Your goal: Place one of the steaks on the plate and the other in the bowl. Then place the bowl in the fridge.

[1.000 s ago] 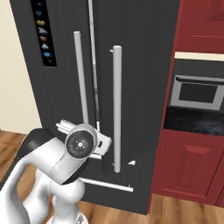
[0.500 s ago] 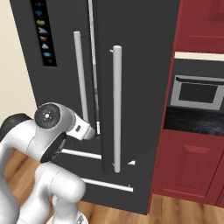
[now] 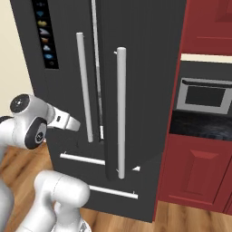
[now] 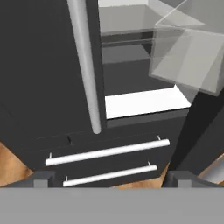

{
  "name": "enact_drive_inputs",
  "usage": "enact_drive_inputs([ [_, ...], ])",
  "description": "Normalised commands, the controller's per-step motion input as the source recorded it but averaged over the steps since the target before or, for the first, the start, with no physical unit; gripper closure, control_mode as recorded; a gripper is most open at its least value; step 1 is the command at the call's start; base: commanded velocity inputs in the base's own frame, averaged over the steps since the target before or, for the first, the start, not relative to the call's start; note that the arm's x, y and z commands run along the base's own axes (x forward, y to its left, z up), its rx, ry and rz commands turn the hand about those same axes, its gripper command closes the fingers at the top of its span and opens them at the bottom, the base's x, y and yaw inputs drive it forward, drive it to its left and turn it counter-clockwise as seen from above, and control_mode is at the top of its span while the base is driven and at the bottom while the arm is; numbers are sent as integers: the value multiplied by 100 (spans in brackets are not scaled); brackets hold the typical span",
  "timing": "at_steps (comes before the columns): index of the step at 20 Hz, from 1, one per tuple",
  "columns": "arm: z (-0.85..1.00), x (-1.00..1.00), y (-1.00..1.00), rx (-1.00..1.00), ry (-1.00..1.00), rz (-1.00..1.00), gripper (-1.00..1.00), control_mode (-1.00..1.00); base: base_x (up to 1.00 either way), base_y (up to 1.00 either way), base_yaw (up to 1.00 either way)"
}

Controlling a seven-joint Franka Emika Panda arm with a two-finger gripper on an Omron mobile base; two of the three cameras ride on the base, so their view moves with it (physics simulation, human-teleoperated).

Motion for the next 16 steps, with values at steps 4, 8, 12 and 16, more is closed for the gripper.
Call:
enact_drive_inputs([
  [4,-58,34,8,-19,34,0,-100,-100,0,0,0],
  [8,-64,26,0,-31,53,0,-100,-100,0,0,0],
  [12,-63,6,-52,-16,40,5,-100,-100,0,0,0],
  [16,-62,8,-86,-8,15,4,-100,-100,0,0,0],
])
